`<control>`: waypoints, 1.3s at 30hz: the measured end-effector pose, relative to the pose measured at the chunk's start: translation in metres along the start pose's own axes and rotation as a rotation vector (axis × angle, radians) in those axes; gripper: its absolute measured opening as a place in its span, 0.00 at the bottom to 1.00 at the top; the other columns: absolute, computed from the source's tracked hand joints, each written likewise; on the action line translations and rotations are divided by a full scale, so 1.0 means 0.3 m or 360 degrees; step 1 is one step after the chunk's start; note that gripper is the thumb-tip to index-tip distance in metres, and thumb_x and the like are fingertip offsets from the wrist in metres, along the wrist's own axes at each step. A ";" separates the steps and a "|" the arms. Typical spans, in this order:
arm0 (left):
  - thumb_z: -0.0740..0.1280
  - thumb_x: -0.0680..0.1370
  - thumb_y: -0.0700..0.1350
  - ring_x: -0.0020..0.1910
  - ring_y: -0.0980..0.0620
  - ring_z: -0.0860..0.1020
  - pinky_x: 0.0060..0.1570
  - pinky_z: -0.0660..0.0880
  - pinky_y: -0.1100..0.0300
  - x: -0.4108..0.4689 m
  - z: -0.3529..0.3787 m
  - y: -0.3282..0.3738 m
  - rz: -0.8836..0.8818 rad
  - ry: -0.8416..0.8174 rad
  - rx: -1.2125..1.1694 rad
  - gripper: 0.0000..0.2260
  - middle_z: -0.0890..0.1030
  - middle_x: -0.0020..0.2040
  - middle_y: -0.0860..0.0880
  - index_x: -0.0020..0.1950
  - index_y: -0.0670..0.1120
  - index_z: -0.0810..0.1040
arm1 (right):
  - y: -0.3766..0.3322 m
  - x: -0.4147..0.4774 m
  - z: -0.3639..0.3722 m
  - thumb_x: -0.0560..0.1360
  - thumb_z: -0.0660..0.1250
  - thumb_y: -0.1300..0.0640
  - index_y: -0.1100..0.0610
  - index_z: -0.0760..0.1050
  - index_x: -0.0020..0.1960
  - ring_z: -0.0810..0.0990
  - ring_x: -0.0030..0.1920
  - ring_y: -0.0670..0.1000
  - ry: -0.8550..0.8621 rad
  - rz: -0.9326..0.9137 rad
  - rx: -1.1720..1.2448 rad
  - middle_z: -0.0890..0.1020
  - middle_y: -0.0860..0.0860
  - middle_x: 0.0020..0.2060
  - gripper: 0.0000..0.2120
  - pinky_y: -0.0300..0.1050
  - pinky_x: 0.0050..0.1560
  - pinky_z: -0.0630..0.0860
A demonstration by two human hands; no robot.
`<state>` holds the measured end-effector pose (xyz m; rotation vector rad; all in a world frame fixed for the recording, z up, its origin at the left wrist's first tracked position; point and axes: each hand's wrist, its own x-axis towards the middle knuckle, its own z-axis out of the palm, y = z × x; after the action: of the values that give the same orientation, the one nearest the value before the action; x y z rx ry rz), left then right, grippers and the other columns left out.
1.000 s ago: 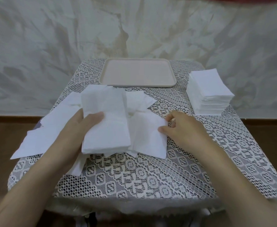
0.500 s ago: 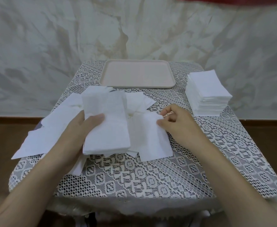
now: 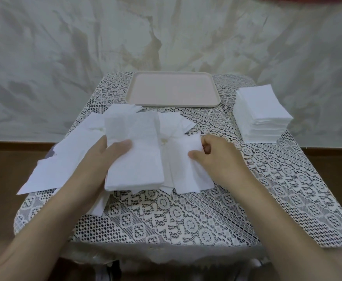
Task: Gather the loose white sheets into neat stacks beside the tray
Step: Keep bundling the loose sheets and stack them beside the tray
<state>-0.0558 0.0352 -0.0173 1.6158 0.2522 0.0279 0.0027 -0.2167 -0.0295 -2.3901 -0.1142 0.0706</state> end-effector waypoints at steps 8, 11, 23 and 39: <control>0.75 0.73 0.55 0.58 0.47 0.86 0.55 0.83 0.49 -0.003 0.003 0.000 -0.0004 -0.0057 -0.0062 0.23 0.87 0.59 0.47 0.67 0.50 0.78 | -0.013 0.024 0.013 0.81 0.66 0.51 0.55 0.72 0.43 0.78 0.40 0.53 -0.0090 -0.0048 -0.0323 0.78 0.48 0.38 0.10 0.47 0.37 0.69; 0.69 0.75 0.52 0.50 0.48 0.88 0.36 0.83 0.57 -0.011 0.008 0.004 -0.0032 -0.0081 -0.0183 0.21 0.88 0.56 0.47 0.68 0.49 0.78 | -0.012 0.023 0.012 0.82 0.63 0.53 0.56 0.71 0.44 0.76 0.41 0.53 -0.0098 -0.0107 -0.0346 0.77 0.48 0.39 0.10 0.47 0.38 0.68; 0.69 0.74 0.54 0.53 0.50 0.87 0.44 0.83 0.55 -0.014 0.021 0.009 0.0033 -0.0136 -0.0124 0.23 0.88 0.57 0.50 0.68 0.50 0.78 | 0.011 -0.049 -0.060 0.80 0.68 0.53 0.54 0.64 0.37 0.68 0.34 0.50 -0.0207 -0.0340 -0.0242 0.71 0.47 0.32 0.18 0.47 0.34 0.61; 0.67 0.74 0.53 0.48 0.52 0.87 0.39 0.83 0.62 -0.018 0.026 0.022 -0.0010 -0.0146 -0.0137 0.19 0.89 0.53 0.51 0.64 0.50 0.79 | 0.004 -0.053 -0.043 0.75 0.73 0.43 0.51 0.75 0.46 0.79 0.45 0.50 -0.0240 0.0130 -0.0235 0.80 0.46 0.42 0.13 0.45 0.38 0.70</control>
<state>-0.0589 0.0262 -0.0107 1.5267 0.1826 -0.0398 -0.0121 -0.2279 -0.0205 -2.5352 -0.0950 0.2902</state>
